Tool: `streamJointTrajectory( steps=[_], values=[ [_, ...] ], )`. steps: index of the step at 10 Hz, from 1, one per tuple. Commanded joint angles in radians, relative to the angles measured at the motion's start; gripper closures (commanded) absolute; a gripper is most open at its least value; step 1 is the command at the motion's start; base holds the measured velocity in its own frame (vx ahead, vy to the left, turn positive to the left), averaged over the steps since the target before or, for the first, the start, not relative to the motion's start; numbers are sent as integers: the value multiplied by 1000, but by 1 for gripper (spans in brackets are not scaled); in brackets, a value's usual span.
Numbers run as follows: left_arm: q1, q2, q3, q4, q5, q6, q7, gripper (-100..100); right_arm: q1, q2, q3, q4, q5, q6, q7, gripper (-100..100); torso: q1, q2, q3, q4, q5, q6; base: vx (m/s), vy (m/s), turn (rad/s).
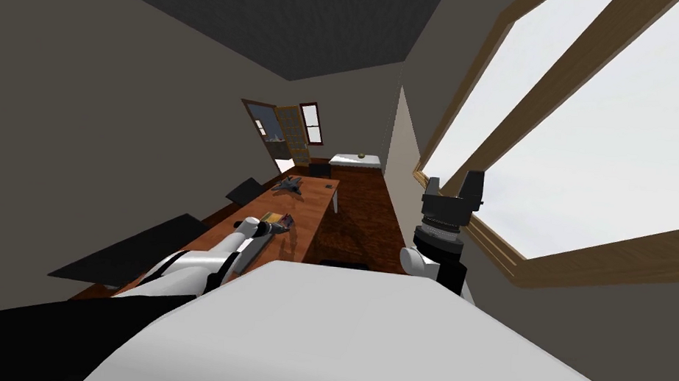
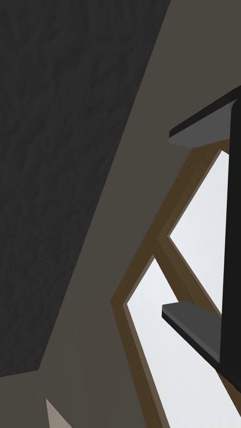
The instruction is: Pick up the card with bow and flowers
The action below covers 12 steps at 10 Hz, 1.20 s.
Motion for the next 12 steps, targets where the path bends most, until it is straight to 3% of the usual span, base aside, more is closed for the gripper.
streamJointTrajectory(
  steps=[1, 2, 3, 5, 6, 7, 8, 9, 11, 12],
  values=[
    [-8, -20, 8, -27, -50, -5, 39, -100, 0, 0, 0, 0, 0, 0, 0, 0, 0, 0, 0, 0, 0, 0, -45, 69, 35],
    [-8, -20, 8, -27, -75, -5, 39, -100, 0, 0, 0, 0, 0, 0, 0, 0, 0, 1, 0, 0, 0, 0, -22, 26, -13],
    [-54, -68, 34, -6, -106, -15, 66, -100, 0, 0, 0, 0, 0, 0, 0, 0, -2, 0, 0, 0, 0, 0, -47, 62, 98],
    [-59, -68, 34, -6, -160, -15, 66, -100, 0, 0, 0, 0, 0, 0, 0, 0, -1, 1, 1, 0, 0, 0, -34, 42, 20],
    [-109, -116, 60, 16, -196, -26, 93, -100, 0, 0, 0, 0, 0, 0, 0, 0, -2, 0, 0, 0, 0, 0, -32, 70, 111],
    [-110, -116, 60, 6, -238, -26, 93, -100, 0, 0, 0, 0, 0, 0, 0, 0, -1, 0, 0, 0, 0, 0, -34, 69, 41],
    [-110, -116, 60, 16, -245, -26, 93, -100, 0, 0, 0, 0, 0, 0, 0, 0, 0, 0, 0, 0, 0, 0, -22, 30, -18],
    [-154, -164, 86, 38, -286, -36, 120, -100, 0, 0, 0, 0, 0, 0, 0, 0, -2, 0, 0, 0, 0, 0, -56, 69, 93],
    [-161, -164, 86, 38, -330, -36, 120, -100, 0, 0, 0, 0, 0, 0, 0, 0, 0, 1, 1, 0, 0, 0, -37, 48, 22],
    [-208, -213, 112, 59, -367, -47, 148, -100, 0, 0, 0, 0, 0, 0, 0, 0, -2, 0, 0, 0, 0, 0, -26, 61, 107]
  ],
)
